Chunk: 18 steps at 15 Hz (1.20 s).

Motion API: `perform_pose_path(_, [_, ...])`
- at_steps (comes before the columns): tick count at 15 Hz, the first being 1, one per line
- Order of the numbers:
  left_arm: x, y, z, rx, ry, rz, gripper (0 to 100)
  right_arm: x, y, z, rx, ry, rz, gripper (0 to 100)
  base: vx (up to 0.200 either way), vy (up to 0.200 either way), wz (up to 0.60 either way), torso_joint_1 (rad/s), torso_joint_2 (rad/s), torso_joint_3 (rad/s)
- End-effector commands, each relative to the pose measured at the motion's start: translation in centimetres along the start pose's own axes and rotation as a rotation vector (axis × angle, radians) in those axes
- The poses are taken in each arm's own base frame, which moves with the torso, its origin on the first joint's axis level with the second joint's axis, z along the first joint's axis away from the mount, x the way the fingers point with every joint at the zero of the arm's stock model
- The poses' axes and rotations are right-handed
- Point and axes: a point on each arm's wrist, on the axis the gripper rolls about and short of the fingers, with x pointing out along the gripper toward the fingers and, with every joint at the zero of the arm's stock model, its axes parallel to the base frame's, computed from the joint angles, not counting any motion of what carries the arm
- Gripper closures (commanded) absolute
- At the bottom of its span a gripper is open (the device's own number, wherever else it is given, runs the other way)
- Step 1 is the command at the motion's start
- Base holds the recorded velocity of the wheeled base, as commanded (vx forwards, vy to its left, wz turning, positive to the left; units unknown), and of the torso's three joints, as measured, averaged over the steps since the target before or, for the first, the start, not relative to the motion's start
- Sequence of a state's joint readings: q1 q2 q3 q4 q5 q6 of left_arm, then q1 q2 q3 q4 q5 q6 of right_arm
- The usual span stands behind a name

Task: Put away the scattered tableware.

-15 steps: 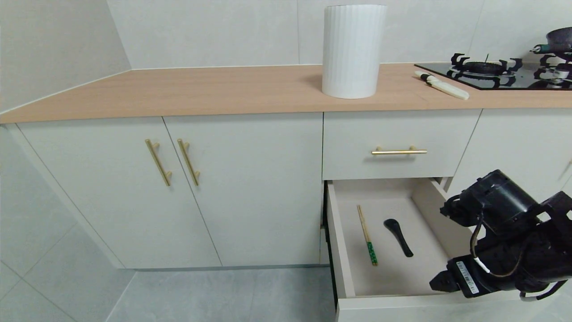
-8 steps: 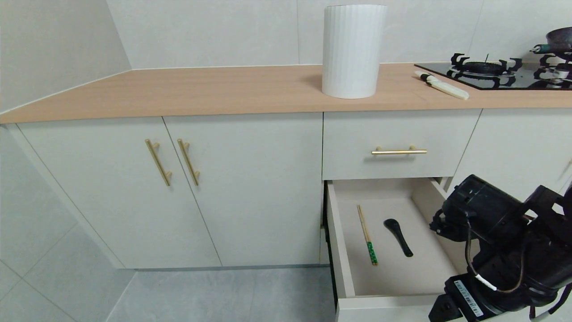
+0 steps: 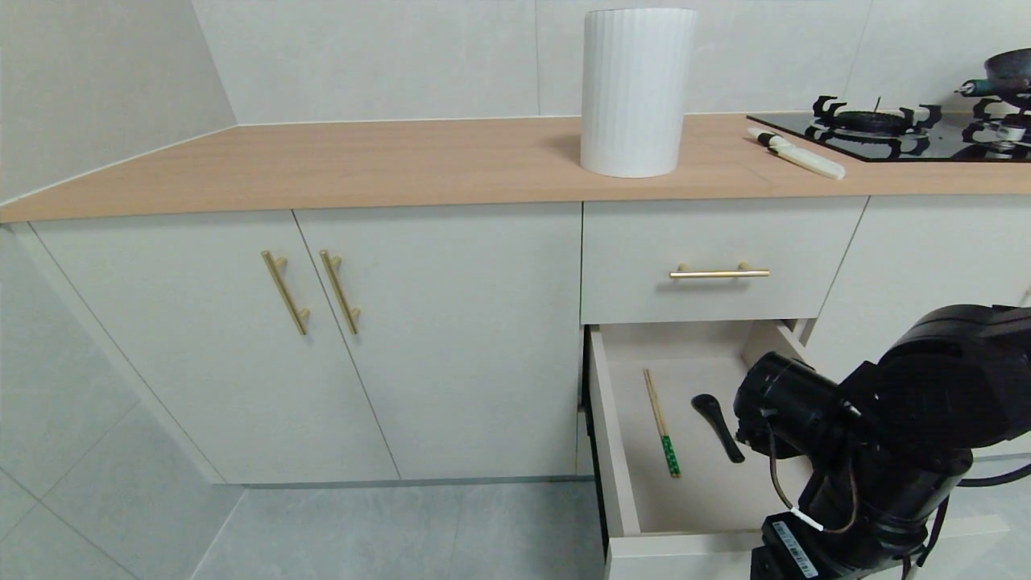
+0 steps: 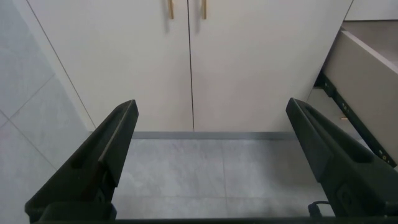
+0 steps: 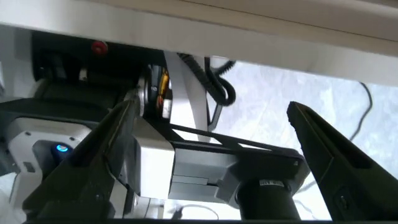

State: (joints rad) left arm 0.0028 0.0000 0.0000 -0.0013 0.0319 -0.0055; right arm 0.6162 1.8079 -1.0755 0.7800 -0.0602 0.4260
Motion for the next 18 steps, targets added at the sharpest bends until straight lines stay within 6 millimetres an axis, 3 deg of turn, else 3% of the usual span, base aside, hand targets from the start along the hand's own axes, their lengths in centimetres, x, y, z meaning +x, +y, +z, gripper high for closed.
perform_pose_path(1, [0.0, 0.0, 0.0, -0.001, 0.0, 0.001, 0, 0.9, 0.2, 0.4, 0.006, 0.028, -0.017, 0, 0.0, 0.0, 0.0, 0.0, 0.0, 0.0])
perform_pose_path(13, [0.0, 0.0, 0.0, -0.001, 0.0, 0.001, 0, 1.8, -1.9, 4.2, 0.193, -0.226, -0.074, 0, 0.0, 0.0, 0.0, 0.0, 0.0, 0.0])
perform_pose_path(18, [0.0, 0.0, 0.0, -0.001, 0.0, 0.001, 0, 3.7, -3.2, 6.7, 0.262, -0.296, -0.086, 0, 0.0, 0.0, 0.0, 0.0, 0.0, 0.0])
